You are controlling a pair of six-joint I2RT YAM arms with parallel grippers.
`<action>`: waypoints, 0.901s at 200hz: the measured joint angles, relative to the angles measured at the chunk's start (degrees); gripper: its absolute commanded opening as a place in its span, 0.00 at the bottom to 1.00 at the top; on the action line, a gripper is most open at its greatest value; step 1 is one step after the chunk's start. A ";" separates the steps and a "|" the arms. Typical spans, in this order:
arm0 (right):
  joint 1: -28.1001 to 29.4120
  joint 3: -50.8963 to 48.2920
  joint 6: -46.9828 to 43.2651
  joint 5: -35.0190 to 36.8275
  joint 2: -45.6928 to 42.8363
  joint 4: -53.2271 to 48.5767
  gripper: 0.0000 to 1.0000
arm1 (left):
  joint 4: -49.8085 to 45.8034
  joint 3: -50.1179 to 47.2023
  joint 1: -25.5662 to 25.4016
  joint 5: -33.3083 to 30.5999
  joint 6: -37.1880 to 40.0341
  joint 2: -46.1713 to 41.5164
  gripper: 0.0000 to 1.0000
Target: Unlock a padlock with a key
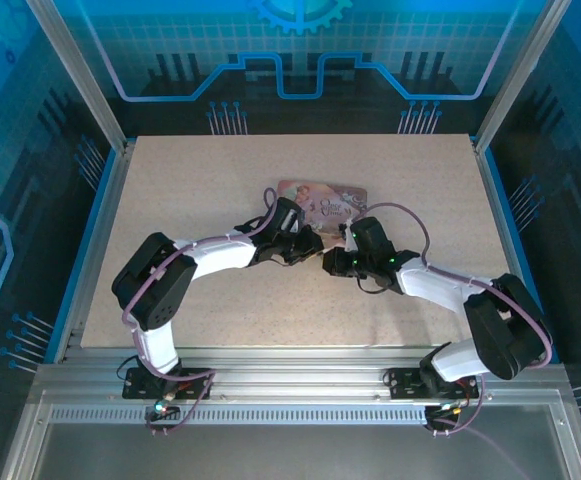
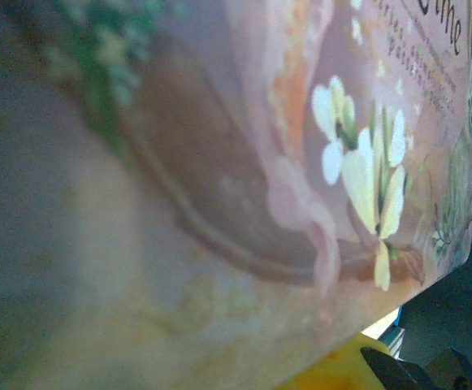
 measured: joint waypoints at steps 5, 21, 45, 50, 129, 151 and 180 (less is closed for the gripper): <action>0.02 0.15 0.00 -0.02 0.04 -0.04 0.13 | 0.00 0.00 0.00 -0.02 0.00 0.00 0.00; 0.07 0.66 -0.02 -0.02 0.28 -0.28 0.14 | 0.04 0.00 0.00 -0.22 0.00 0.00 0.00; 0.07 1.20 -0.15 0.00 0.61 -0.72 0.21 | 0.00 0.00 0.07 -0.39 0.00 0.00 0.00; 0.04 1.25 -0.28 0.02 0.61 -0.72 0.22 | 0.00 0.00 0.07 -0.39 0.00 0.00 0.00; 0.37 1.88 -3.52 2.64 -0.24 -2.69 0.32 | -0.02 0.28 0.55 0.87 0.02 -0.02 0.00; 0.81 2.89 -4.96 3.08 -0.26 -3.50 0.33 | -0.04 0.33 0.66 1.18 0.02 -0.20 0.00; 1.07 3.89 -6.71 3.34 -0.24 -4.81 0.37 | -0.24 0.57 0.74 1.22 0.02 -0.46 0.00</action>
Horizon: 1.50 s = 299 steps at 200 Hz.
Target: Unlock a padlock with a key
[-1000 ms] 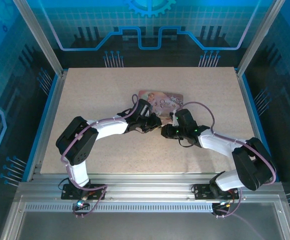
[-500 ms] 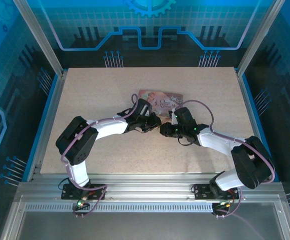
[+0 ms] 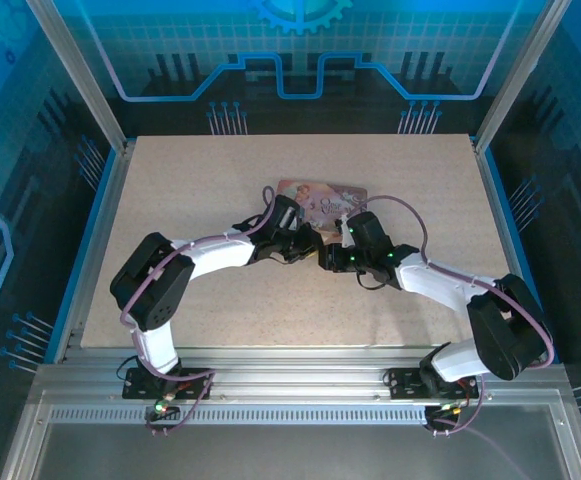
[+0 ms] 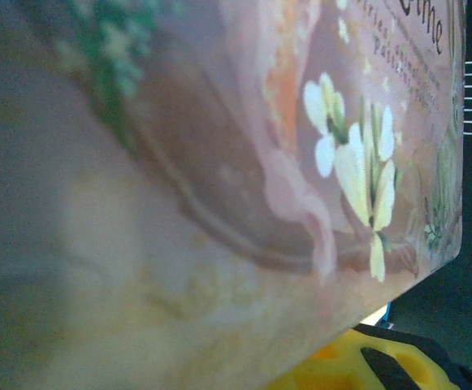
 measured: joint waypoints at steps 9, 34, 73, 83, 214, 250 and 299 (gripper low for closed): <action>0.17 0.37 -0.46 0.24 0.00 -0.31 0.36 | -0.02 0.04 0.00 0.00 0.00 -0.07 0.00; 0.55 1.18 -1.49 0.79 0.13 -1.14 0.35 | -0.02 0.07 0.11 0.20 -0.02 -0.33 0.00; 0.76 2.43 -2.78 0.94 1.40 -1.95 0.34 | -0.04 0.42 0.22 0.39 0.00 -0.39 0.00; 0.87 2.69 -3.10 1.07 1.66 -2.14 0.34 | -0.07 0.52 0.22 0.42 0.00 -0.39 0.00; 1.66 5.05 -6.27 4.00 2.51 -5.51 0.13 | -0.11 0.66 0.33 0.96 0.04 -0.39 0.00; 1.88 6.29 -7.15 3.96 2.86 -6.71 0.00 | -0.50 0.66 0.66 0.94 0.04 -0.39 0.00; 1.53 6.34 -6.93 1.99 3.76 -6.14 0.00 | -1.73 0.63 0.81 0.81 0.17 -0.39 0.00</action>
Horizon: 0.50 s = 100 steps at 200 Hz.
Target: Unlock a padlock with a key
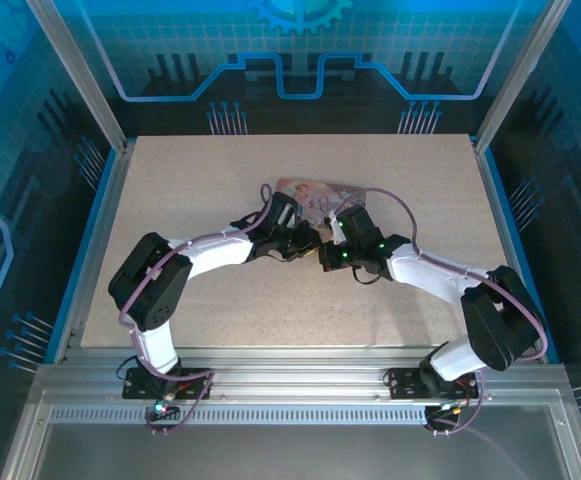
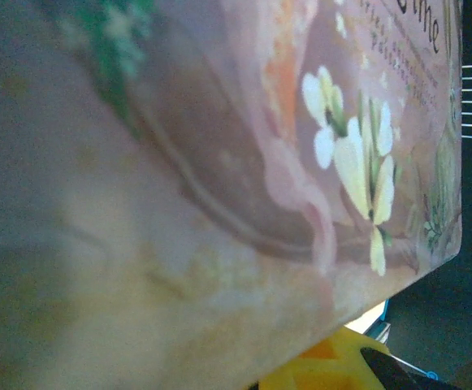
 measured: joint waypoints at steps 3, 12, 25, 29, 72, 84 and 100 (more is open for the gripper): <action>-0.04 0.00 0.13 -0.26 0.11 0.13 0.00 | -0.02 0.00 0.02 -0.02 0.02 0.00 0.00; -0.44 -0.20 0.35 -1.11 0.33 0.68 0.03 | -0.17 0.00 0.07 -0.20 0.04 0.00 0.00; -0.68 -0.52 0.85 -1.75 0.44 1.27 0.15 | -0.44 0.00 0.07 -0.44 0.02 0.00 0.00; -0.70 -0.61 0.81 -1.90 0.42 1.38 0.18 | -0.48 0.00 0.07 -0.44 0.02 0.00 0.00; -0.79 -1.18 1.44 -1.92 0.39 2.12 0.28 | -0.13 0.00 0.07 -0.28 -0.02 0.00 0.00; -0.79 -1.18 1.44 -1.90 0.35 2.14 0.30 | 0.22 0.00 0.07 -0.24 -0.02 0.00 0.00; -0.79 -1.18 1.38 -1.90 0.17 2.14 0.31 | 0.68 0.00 0.07 -0.22 -0.02 0.00 0.00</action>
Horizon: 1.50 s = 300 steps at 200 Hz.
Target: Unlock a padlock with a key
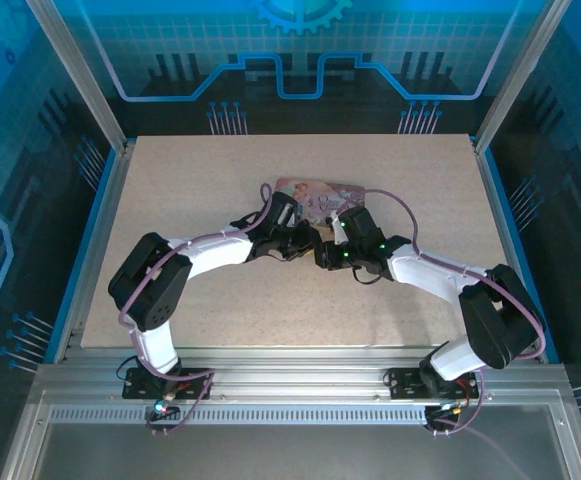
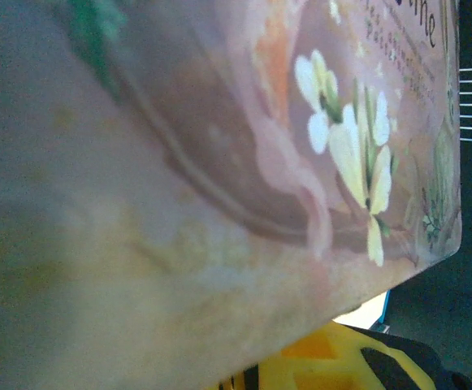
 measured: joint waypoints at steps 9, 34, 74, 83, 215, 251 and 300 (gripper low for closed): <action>0.00 0.00 -0.09 0.04 -0.13 0.00 0.31 | 0.15 0.00 0.00 0.00 0.00 0.00 0.00; 0.22 0.00 -0.83 0.72 -0.39 -0.07 0.32 | 0.22 0.00 0.00 0.02 -0.04 0.00 0.00; 1.62 0.13 -3.39 3.93 -0.59 -0.52 0.31 | 0.17 0.00 -0.02 0.72 -0.02 0.00 0.00; 1.70 0.39 -3.85 4.50 -0.59 -1.01 0.32 | 0.20 0.00 -0.02 0.87 0.00 0.00 0.00; 2.99 2.08 -6.82 8.13 -2.40 -4.74 0.47 | 0.44 0.00 0.26 1.95 -0.09 0.00 0.00; 2.99 2.69 -7.08 7.10 -1.99 -4.94 0.44 | 0.66 0.00 0.31 1.99 -0.11 0.00 0.00; 2.99 3.54 -7.69 6.82 -0.11 -4.90 0.40 | 1.09 0.00 0.50 2.19 -0.13 0.00 0.00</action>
